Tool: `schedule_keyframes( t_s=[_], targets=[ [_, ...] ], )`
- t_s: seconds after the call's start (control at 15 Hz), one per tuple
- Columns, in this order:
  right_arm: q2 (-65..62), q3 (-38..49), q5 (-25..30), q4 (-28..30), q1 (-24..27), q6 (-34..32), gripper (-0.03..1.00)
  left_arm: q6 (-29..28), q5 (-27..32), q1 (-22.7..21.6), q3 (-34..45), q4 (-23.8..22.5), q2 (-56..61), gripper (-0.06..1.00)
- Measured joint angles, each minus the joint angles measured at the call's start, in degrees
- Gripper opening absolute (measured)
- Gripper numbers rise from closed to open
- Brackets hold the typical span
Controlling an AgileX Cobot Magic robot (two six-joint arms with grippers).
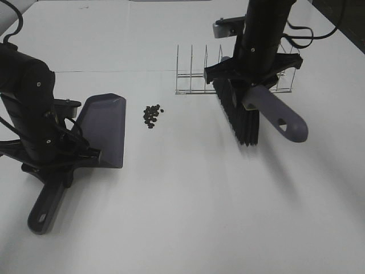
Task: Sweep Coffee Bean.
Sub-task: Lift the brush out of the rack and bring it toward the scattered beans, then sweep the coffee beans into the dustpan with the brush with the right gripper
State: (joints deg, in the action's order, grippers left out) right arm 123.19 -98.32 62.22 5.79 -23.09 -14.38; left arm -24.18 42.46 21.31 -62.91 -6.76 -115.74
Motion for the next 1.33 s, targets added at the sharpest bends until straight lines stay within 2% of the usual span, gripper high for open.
schedule_keyframes(
  t_s=[0.27, 0.33, 0.6, 0.73, 0.93, 1.07, 1.13, 1.33],
  targets=[
    [5.7, -0.5, -1.1, 7.0, -4.3, -4.8, 0.31, 0.2, -0.2, 0.0, -0.1, 0.0, -0.5, 0.35],
    [8.5, -4.3, -0.2, 8.1, -5.6, -4.9, 0.30, 0.4, -0.4, 0.0, -0.1, 0.0, -0.6, 0.35],
    [16.3, -16.5, 7.1, 8.9, -8.9, -4.0, 0.30, 1.1, -1.0, 0.0, -0.1, 0.0, -0.6, 0.35],
    [20.7, -22.9, 8.3, 9.1, -11.1, -2.3, 0.30, 1.5, -1.3, 0.0, -0.1, 0.1, -0.7, 0.35],
    [23.3, -27.2, 8.7, 8.9, -13.8, -1.5, 0.30, 2.0, -1.3, 0.0, -0.3, 0.2, -0.8, 0.35],
    [24.9, -30.1, 8.6, 6.5, -15.3, 0.5, 0.30, 2.8, -1.4, 0.0, -0.3, 0.5, -0.8, 0.35],
    [26.6, -32.1, 8.1, 1.5, -16.3, 1.7, 0.30, 3.2, -1.5, 0.0, -0.3, 0.7, -0.8, 0.35],
    [26.9, -33.1, 8.0, -1.3, -17.1, 1.8, 0.30, 3.2, -1.5, 0.0, -0.3, 0.8, -0.8, 0.35]
  ],
)
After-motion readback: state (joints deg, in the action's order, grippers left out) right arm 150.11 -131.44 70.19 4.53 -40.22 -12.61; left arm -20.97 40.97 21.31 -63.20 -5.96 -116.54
